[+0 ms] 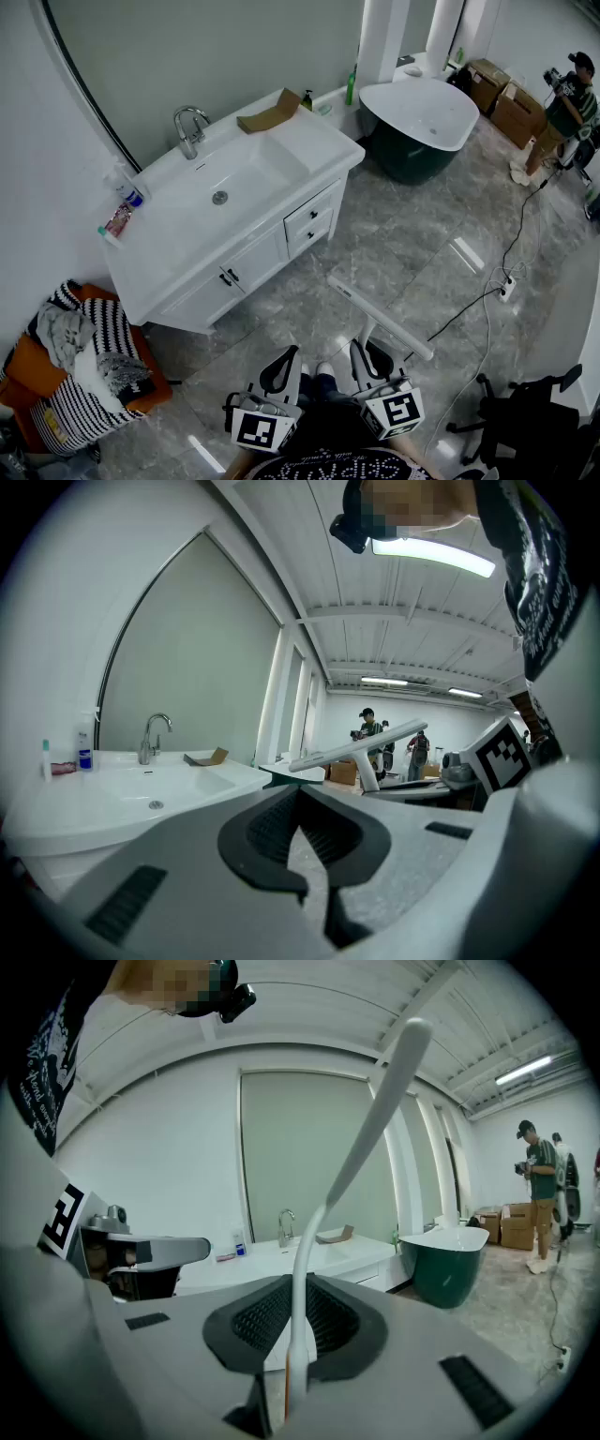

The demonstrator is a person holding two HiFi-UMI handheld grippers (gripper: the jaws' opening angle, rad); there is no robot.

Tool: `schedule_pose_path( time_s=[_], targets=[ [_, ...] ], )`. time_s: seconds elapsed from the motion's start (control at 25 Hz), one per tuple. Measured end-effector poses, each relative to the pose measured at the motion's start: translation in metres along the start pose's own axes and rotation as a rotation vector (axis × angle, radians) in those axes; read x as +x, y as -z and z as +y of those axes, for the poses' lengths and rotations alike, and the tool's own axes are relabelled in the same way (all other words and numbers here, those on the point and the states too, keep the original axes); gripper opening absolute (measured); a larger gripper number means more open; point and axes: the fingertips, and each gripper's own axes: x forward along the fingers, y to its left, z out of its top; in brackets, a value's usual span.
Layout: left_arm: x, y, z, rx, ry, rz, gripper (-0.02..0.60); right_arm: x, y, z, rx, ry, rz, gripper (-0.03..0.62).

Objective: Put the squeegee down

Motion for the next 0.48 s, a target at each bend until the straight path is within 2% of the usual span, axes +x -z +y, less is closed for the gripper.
schedule_pose_path(
  time_s=[0.48],
  targets=[
    [0.011, -0.002, -0.011, 0.013, -0.010, -0.011, 0.005, -0.001, -0.001, -0.018, 0.007, -0.007, -0.001, 0.055]
  ],
)
